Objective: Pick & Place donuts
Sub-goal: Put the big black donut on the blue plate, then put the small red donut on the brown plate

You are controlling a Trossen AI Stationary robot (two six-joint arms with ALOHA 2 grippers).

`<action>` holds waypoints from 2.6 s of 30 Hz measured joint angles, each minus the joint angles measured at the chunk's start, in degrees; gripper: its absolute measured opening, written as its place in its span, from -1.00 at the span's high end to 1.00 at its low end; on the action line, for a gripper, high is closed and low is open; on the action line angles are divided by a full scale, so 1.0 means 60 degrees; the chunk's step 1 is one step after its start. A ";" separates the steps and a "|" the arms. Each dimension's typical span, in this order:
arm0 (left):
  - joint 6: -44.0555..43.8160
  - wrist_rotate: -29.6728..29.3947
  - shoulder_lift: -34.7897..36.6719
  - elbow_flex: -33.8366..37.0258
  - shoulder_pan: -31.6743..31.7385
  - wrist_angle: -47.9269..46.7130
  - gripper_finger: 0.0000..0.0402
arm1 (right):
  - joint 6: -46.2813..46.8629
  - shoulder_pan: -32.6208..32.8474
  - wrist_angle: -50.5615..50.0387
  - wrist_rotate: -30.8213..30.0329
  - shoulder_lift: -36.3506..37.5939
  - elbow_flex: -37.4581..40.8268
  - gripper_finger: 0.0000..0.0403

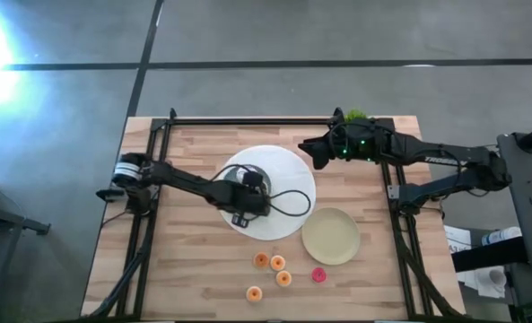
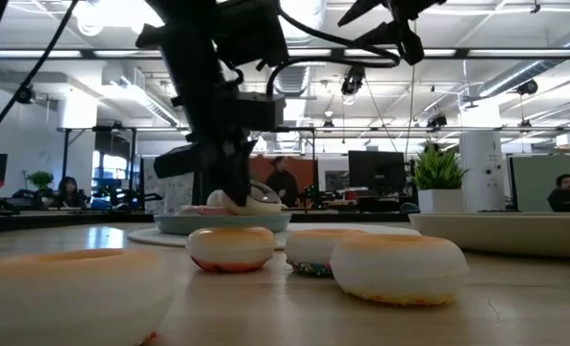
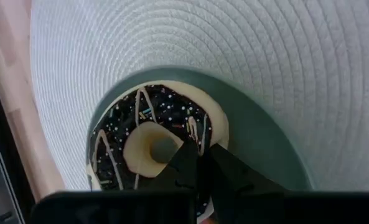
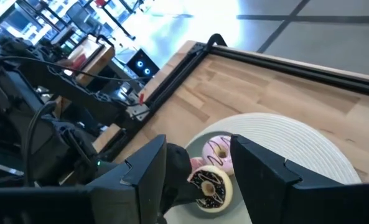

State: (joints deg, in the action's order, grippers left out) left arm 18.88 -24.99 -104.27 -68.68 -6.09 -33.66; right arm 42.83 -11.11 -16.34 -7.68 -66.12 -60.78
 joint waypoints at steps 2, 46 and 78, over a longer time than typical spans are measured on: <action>-0.0142 -0.0013 -0.0152 -0.0150 -0.0005 -0.0111 1.00 | 0.0000 0.0000 0.0035 0.0003 -0.0012 0.0074 0.15; -0.4237 0.0917 0.4003 -0.0224 -0.1419 -0.0979 0.43 | 0.6444 0.5776 -0.3600 0.2487 -0.1451 0.1323 0.15; -0.4092 0.0899 0.3836 -0.0209 -0.2004 -0.0979 0.43 | 1.4053 0.8402 -0.3564 0.0838 -0.6495 -0.1187 0.34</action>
State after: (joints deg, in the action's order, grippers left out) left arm -5.67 -19.59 -81.25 -69.93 -18.11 -39.53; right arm 127.14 39.30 -37.73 -2.65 -105.09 -67.90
